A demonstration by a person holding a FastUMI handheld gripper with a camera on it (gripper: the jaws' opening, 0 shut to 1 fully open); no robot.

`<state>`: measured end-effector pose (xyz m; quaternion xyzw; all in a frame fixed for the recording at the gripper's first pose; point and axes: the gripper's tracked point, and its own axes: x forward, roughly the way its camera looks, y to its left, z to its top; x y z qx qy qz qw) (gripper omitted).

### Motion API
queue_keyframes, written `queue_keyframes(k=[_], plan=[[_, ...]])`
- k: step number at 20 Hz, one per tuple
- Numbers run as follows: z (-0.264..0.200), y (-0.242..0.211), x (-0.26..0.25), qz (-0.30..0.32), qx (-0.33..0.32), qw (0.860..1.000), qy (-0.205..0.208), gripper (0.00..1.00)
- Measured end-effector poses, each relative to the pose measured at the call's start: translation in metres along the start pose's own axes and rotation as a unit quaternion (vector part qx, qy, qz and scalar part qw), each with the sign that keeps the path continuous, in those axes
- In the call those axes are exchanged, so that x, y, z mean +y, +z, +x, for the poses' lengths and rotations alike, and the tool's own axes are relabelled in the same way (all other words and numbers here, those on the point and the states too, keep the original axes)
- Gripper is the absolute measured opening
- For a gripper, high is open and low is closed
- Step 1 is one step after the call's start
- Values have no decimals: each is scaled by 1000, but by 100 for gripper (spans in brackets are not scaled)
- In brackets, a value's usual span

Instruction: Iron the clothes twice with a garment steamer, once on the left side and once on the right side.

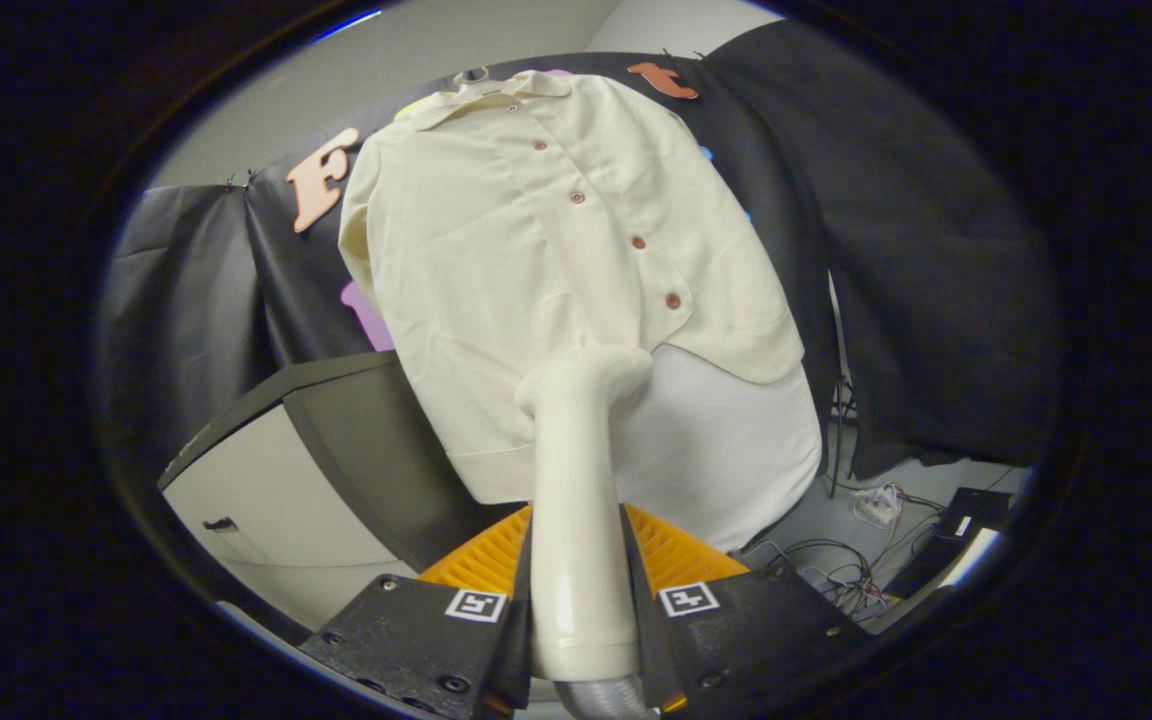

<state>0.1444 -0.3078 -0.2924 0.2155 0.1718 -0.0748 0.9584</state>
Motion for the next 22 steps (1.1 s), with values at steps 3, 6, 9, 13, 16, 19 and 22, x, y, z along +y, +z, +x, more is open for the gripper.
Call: queue_keyframes(k=[3, 6, 9, 13, 16, 19, 22], plan=[[-14, 8, 5, -9, -2, 1000, 5, 41], [-28, 38, 13, 3, -27, 1000, 9, 41], [-44, 74, 22, -2, -53, 999, 13, 41], [-65, 138, 21, -29, -102, 994, -1, 41], [-72, 183, 21, -38, -144, 989, -13, 41], [-71, 227, 16, -48, -188, 980, -34, 41], [-57, 256, 12, -40, -200, 978, -41, 41]])
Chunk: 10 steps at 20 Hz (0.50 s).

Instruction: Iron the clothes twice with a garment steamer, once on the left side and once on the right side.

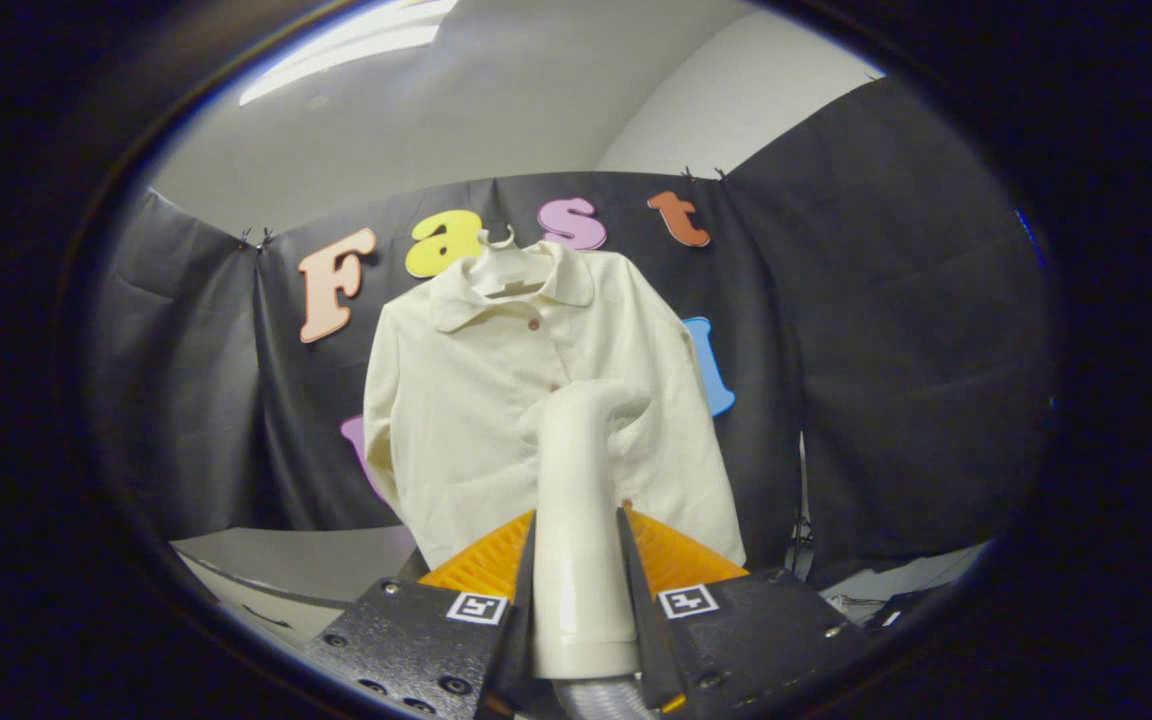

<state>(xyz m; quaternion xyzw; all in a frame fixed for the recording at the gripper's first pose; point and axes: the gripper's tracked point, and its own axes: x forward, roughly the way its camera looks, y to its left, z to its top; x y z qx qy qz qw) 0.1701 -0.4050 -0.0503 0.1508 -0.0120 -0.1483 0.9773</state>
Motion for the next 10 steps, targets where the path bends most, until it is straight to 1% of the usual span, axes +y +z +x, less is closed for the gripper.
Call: queue_keyframes(k=[2, 8, 10], plan=[[19, 13, -7, -8, -8, 1000, -10, 41], [79, 69, -14, 0, -49, 998, -31, 41], [96, 79, -14, -7, -51, 998, -36, 41]])
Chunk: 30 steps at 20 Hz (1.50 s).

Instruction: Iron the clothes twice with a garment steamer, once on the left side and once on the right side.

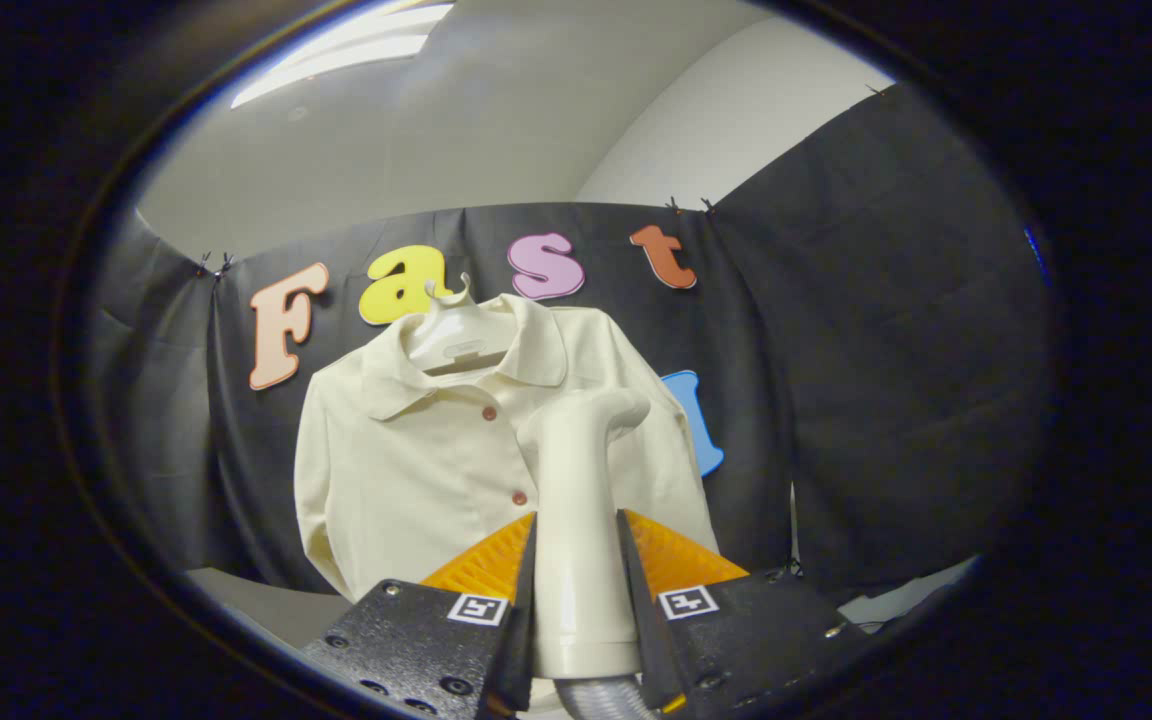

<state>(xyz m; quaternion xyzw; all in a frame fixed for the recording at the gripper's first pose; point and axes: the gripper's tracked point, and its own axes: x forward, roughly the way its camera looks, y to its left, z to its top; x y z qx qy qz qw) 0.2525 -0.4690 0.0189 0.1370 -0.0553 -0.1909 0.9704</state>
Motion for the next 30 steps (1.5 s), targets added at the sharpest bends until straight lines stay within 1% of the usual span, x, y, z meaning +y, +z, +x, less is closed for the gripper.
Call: queue_keyframes(k=[3, 6, 10, 14, 18, 20, 24, 27, 30], plan=[[18, 12, 3, -3, -10, 1000, 2, 41], [36, 4, -2, -13, -3, 1000, -1, 41], [42, -12, -10, 24, 7, 1000, 2, 41], [40, -34, -12, 57, 28, 998, 8, 41], [31, -62, -17, 61, 48, 997, 8, 41], [26, -74, -20, 78, 58, 995, 10, 41], [13, -108, -35, 62, 85, 994, 1, 41], [3, -126, -42, 82, 102, 991, 1, 41], [-4, -146, -47, 69, 114, 991, -4, 41]])
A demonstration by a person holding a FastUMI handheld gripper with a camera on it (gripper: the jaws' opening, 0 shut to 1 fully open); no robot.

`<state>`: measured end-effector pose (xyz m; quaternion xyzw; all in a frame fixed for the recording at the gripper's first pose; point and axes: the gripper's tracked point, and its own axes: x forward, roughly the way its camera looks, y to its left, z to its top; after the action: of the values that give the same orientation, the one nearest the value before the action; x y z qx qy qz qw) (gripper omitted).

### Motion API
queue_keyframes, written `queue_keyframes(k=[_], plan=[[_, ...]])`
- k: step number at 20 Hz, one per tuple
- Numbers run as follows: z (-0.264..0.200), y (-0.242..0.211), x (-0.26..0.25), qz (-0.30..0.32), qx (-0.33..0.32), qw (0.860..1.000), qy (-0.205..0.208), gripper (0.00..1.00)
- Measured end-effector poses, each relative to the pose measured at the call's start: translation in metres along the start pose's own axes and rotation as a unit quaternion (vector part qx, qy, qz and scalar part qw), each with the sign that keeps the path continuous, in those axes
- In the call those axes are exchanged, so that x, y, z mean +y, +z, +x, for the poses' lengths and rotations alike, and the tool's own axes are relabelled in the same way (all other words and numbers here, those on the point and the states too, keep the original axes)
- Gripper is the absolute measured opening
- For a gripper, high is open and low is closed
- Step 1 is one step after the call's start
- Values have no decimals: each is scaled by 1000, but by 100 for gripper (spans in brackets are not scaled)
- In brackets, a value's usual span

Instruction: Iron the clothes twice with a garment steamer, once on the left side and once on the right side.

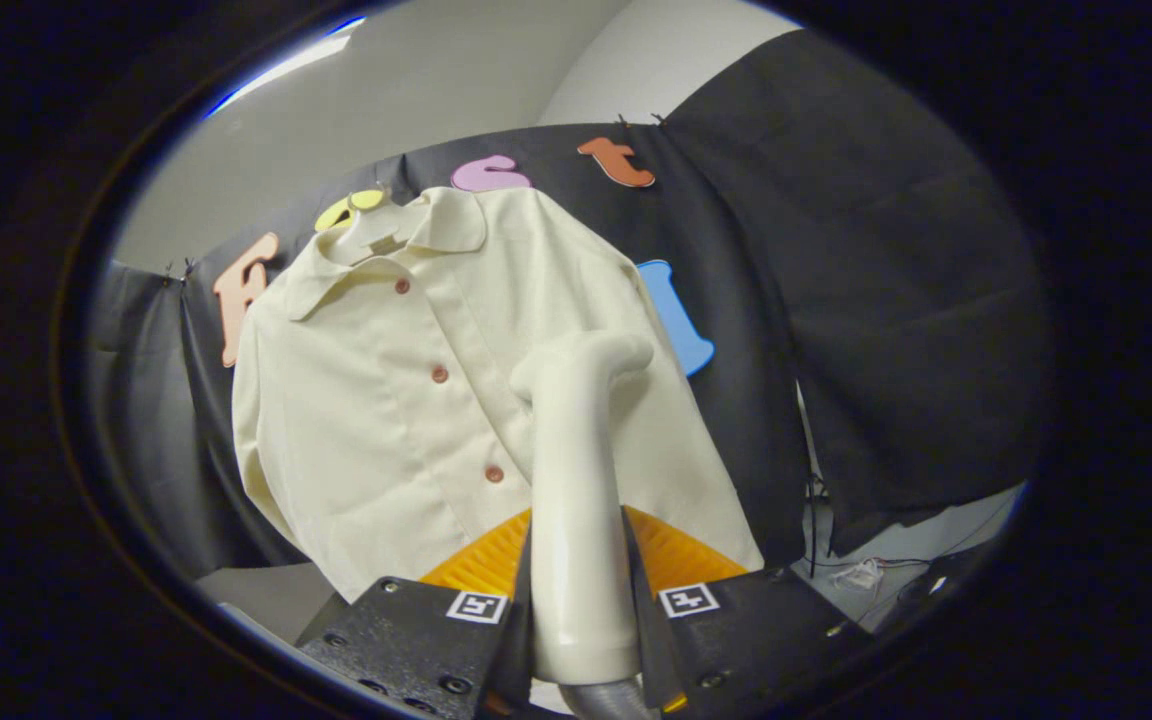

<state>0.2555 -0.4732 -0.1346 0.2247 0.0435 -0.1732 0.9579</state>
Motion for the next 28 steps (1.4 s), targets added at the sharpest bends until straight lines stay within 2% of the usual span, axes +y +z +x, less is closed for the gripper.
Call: queue_keyframes(k=[5, 11, 19, 22, 24, 28], plan=[[-4, -37, -15, -17, 29, 999, -10, 41], [-11, -71, -27, 2, 55, 998, -15, 41], [-48, -114, -49, 10, 94, 995, -30, 41], [-66, -119, -46, 33, 100, 994, -24, 41], [-81, -123, -39, 27, 102, 994, -20, 41], [-113, -116, -4, 24, 93, 995, 12, 41]])
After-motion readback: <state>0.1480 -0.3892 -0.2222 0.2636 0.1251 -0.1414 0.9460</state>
